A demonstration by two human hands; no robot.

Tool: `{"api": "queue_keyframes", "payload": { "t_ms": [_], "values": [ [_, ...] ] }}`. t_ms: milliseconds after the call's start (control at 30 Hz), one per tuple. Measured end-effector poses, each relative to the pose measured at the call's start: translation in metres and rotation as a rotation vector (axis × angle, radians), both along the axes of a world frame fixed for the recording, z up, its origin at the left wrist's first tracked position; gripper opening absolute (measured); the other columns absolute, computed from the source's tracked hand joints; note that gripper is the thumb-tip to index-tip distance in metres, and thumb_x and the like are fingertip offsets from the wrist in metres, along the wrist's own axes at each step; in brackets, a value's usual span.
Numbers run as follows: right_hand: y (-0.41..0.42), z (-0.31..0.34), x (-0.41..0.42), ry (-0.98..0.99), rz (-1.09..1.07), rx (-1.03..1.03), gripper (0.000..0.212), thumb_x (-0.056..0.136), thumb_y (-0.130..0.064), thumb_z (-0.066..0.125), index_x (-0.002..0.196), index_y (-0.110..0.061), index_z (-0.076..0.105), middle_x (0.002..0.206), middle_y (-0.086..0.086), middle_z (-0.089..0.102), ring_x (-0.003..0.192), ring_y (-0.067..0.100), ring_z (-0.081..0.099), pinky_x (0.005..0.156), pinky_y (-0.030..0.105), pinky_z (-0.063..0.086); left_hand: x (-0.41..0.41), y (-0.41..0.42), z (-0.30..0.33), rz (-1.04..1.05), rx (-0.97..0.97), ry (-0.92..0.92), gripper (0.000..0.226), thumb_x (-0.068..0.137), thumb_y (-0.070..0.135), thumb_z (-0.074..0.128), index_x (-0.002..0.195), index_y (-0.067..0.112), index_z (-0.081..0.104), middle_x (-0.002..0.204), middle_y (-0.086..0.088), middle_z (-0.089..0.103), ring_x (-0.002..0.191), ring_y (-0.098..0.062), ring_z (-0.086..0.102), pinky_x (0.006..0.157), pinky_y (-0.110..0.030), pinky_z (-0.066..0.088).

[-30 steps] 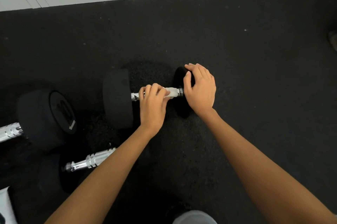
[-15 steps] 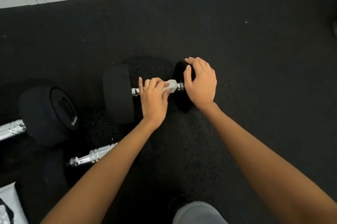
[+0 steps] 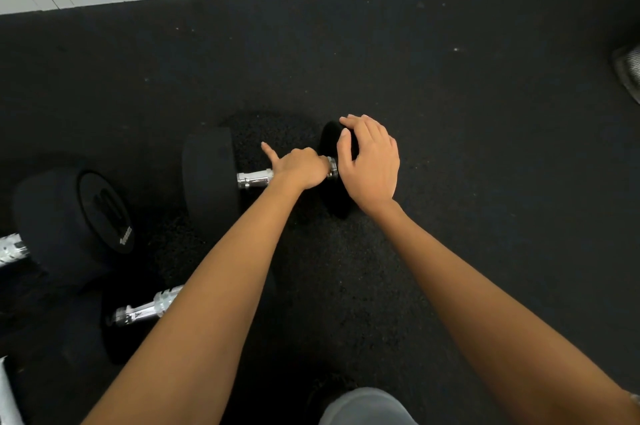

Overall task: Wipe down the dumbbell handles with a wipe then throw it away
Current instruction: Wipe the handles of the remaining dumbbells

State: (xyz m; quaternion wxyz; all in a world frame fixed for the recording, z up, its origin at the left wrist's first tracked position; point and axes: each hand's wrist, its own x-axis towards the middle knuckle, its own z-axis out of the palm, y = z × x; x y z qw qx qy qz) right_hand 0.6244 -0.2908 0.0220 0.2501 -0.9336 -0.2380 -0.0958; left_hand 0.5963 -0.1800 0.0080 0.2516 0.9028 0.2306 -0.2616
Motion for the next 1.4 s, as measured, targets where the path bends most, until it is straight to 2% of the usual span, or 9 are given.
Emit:
{"api": "queue_keyframes", "payload": {
  "t_ms": [200, 400, 500, 633, 800, 967, 1100, 1300, 1400],
  "values": [
    [-0.002, 0.0, 0.0, 0.002, 0.008, 0.008, 0.028, 0.095, -0.028, 0.043, 0.113, -0.021, 0.064, 0.12, -0.008, 0.064, 0.124, 0.009, 0.049, 0.099, 0.026, 0.034, -0.009, 0.007, -0.004, 0.143, -0.003, -0.158, 0.04, 0.097, 0.039, 0.033, 0.095, 0.018, 0.067, 0.08, -0.002, 0.064, 0.107, -0.026, 0.059, 0.115, -0.054, -0.007],
    [-0.001, 0.0, 0.0, 0.001, 0.009, 0.018, 0.03, 0.094, -0.029, 0.041, 0.112, -0.021, 0.064, 0.12, -0.008, 0.064, 0.124, 0.009, 0.049, 0.098, 0.025, 0.035, -0.012, 0.006, -0.009, 0.113, -0.122, -0.379, 0.024, 0.092, 0.033, 0.05, 0.103, 0.021, 0.068, 0.102, 0.0, 0.07, 0.111, -0.019, 0.057, 0.117, -0.046, 0.005],
    [-0.001, 0.001, 0.0, 0.008, 0.005, 0.016, 0.03, 0.094, -0.029, 0.042, 0.112, -0.021, 0.064, 0.12, -0.009, 0.064, 0.124, 0.009, 0.049, 0.098, 0.025, 0.034, -0.011, 0.016, -0.011, 0.181, -0.211, -0.257, 0.03, 0.094, 0.037, 0.047, 0.112, 0.021, 0.065, 0.114, -0.003, 0.066, 0.119, -0.023, 0.052, 0.115, -0.05, 0.012],
    [0.0, 0.002, 0.0, 0.014, -0.001, 0.008, 0.03, 0.094, -0.029, 0.042, 0.113, -0.022, 0.064, 0.12, -0.009, 0.064, 0.124, 0.009, 0.049, 0.098, 0.023, 0.033, 0.001, 0.014, -0.006, 0.134, -0.097, -0.006, 0.042, 0.096, 0.04, 0.035, 0.116, 0.012, 0.06, 0.118, -0.011, 0.06, 0.116, -0.031, 0.051, 0.112, -0.052, 0.017],
    [0.0, 0.002, -0.001, 0.014, 0.003, 0.004, 0.028, 0.094, -0.028, 0.043, 0.112, -0.022, 0.064, 0.12, -0.009, 0.063, 0.124, 0.009, 0.049, 0.096, 0.025, 0.034, 0.009, 0.005, -0.002, 0.072, -0.117, 0.026, 0.043, 0.095, 0.039, 0.031, 0.11, 0.011, 0.061, 0.117, -0.012, 0.06, 0.117, -0.032, 0.049, 0.112, -0.055, 0.01],
    [-0.001, 0.002, -0.002, 0.003, 0.003, -0.005, 0.028, 0.094, -0.028, 0.043, 0.112, -0.022, 0.063, 0.12, -0.009, 0.063, 0.124, 0.009, 0.049, 0.095, 0.023, 0.033, 0.008, 0.016, -0.002, 0.202, -0.261, 0.025, 0.036, 0.087, 0.026, 0.046, 0.113, 0.008, 0.063, 0.125, -0.013, 0.056, 0.125, -0.033, 0.042, 0.112, -0.058, 0.009],
    [-0.001, 0.003, -0.002, 0.005, -0.005, -0.006, 0.027, 0.095, -0.028, 0.044, 0.112, -0.022, 0.064, 0.12, -0.01, 0.063, 0.124, 0.008, 0.048, 0.095, 0.02, 0.029, 0.003, 0.017, 0.001, 0.233, -0.304, -0.1, 0.026, 0.087, 0.02, 0.051, 0.103, 0.017, 0.071, 0.121, -0.004, 0.062, 0.132, -0.029, 0.037, 0.112, -0.059, -0.002],
    [-0.002, 0.002, -0.002, 0.0, -0.002, -0.003, 0.029, 0.095, -0.028, 0.042, 0.113, -0.022, 0.063, 0.119, -0.009, 0.063, 0.124, 0.009, 0.049, 0.096, 0.023, 0.032, -0.013, 0.015, 0.0, 0.292, -0.387, -0.283, 0.027, 0.084, 0.034, 0.066, 0.108, 0.023, 0.069, 0.12, 0.003, 0.065, 0.132, -0.022, 0.039, 0.114, -0.058, -0.002],
    [-0.002, 0.001, -0.003, -0.002, -0.003, 0.002, 0.03, 0.094, -0.029, 0.041, 0.113, -0.022, 0.064, 0.119, -0.009, 0.063, 0.124, 0.009, 0.049, 0.095, 0.021, 0.03, -0.022, 0.009, 0.002, 0.188, -0.243, -0.393, 0.032, 0.082, 0.032, 0.07, 0.111, 0.021, 0.067, 0.119, 0.001, 0.063, 0.128, -0.021, 0.044, 0.114, -0.054, -0.007]
  ]
}}
